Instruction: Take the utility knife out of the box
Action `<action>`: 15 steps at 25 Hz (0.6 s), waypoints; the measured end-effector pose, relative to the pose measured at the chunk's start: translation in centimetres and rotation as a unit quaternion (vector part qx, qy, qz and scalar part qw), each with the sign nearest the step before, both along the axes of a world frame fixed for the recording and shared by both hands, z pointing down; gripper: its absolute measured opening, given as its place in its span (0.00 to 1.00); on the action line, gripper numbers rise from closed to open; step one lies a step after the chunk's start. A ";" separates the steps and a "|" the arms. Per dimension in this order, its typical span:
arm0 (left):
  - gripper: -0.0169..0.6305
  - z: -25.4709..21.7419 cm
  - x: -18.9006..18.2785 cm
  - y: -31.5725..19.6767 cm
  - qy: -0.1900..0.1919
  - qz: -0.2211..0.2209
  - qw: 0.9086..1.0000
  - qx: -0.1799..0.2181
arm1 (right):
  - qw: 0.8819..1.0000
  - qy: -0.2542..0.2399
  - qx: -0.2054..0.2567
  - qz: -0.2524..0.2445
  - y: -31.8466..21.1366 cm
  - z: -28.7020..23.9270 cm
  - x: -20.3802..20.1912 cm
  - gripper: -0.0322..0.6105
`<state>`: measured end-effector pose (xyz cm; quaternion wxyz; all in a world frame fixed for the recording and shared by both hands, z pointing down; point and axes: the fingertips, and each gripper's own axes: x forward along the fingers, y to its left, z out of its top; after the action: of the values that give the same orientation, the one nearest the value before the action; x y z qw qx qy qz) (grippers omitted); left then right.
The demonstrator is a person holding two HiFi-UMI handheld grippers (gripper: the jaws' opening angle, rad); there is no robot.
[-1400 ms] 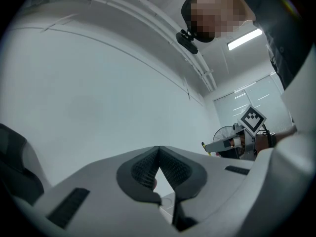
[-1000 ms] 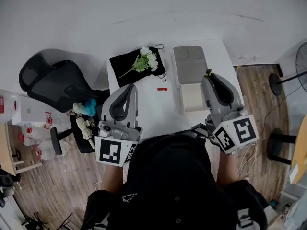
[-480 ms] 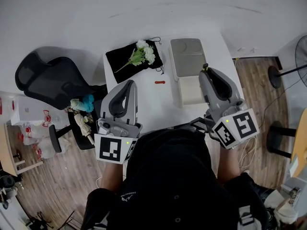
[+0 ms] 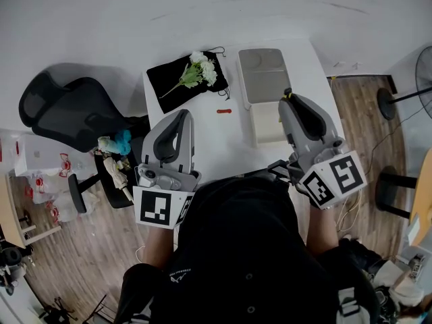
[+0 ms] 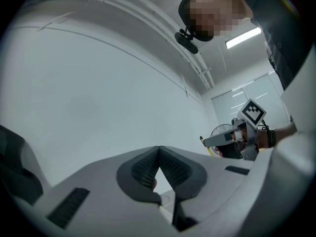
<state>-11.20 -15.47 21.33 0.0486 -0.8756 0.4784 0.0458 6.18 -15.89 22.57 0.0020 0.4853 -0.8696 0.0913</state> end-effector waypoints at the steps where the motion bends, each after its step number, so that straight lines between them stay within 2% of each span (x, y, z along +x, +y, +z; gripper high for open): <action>1: 0.03 0.0 0.0 0.0 0.000 0.001 1.000 0.000 | 1.000 0.000 -0.001 -0.001 0.0 0.1 -0.1 0.16; 15: 0.03 0.5 0.2 0.0 0.000 0.008 1.000 -0.004 | 1.000 0.013 -0.002 -0.004 0.1 0.6 -0.7 0.16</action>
<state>-11.02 -15.50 21.79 0.0445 -0.8794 0.4720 0.0445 5.47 -15.75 23.20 0.0141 0.4831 -0.8712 0.0867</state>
